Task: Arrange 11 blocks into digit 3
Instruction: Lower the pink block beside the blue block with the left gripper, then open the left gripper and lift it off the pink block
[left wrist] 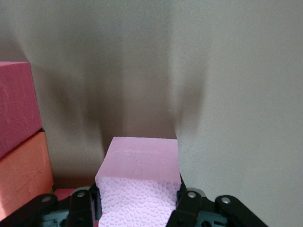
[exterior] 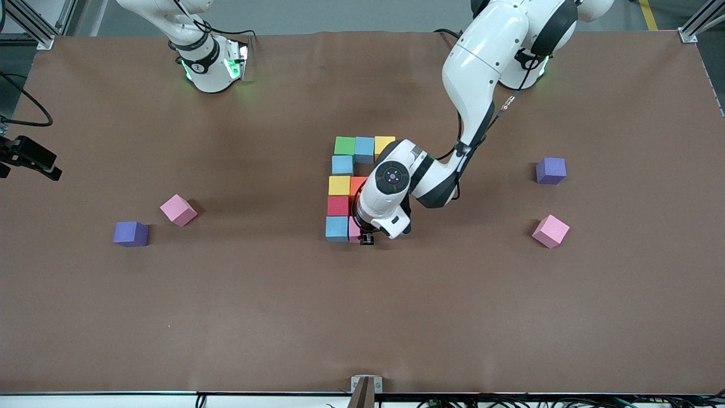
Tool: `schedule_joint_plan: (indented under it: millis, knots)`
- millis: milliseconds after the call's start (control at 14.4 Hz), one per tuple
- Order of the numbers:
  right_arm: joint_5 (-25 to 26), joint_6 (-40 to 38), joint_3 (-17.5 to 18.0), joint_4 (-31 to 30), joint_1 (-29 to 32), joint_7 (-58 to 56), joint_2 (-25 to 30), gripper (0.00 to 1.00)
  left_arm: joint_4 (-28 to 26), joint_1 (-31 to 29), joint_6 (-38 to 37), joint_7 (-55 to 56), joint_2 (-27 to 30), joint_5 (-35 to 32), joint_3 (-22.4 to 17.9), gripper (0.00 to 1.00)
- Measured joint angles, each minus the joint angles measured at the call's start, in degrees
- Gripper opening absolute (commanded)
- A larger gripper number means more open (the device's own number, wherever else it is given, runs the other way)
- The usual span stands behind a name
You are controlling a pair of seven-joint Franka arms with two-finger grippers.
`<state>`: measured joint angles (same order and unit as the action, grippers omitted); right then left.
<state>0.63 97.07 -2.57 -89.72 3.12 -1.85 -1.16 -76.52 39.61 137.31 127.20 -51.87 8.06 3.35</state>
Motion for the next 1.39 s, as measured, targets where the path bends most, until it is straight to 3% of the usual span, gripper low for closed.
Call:
schedule_joint_plan:
  millis: [417, 487, 557, 626, 1113, 1392]
  knots:
    - [0.03, 0.00, -0.30, 0.00, 0.13, 0.00, -0.05, 1.00, 0.06, 0.01, 0.00, -0.02, -0.06, 0.00, 0.00, 0.58]
    - [0.04, 0.00, -0.32, 0.00, 0.14, 0.00, -0.07, 1.00, 0.08, 0.01, 0.00, -0.02, -0.08, 0.00, 0.00, 0.67]
    - [0.04, 0.00, -0.31, 0.00, 0.13, 0.00, -0.07, 1.00, 0.11, 0.02, 0.00, -0.03, -0.11, 0.00, 0.00, 0.88]
    - [0.04, 0.00, -0.32, 0.00, 0.14, 0.00, -0.08, 1.00, 0.13, 0.03, 0.00, -0.05, -0.22, 0.00, 0.00, 1.00]
    - [0.04, 0.00, -0.31, 0.00, 0.13, 0.00, -0.10, 1.00, 1.45, 0.50, -0.21, -0.83, -1.15, -0.28, -0.01, 1.00]
    - [0.04, 0.00, -0.32, 0.00, 0.14, 0.00, -0.15, 1.00, 2.67, 0.48, -3.86, -0.92, 1.26, -2.46, -0.03, 1.00]
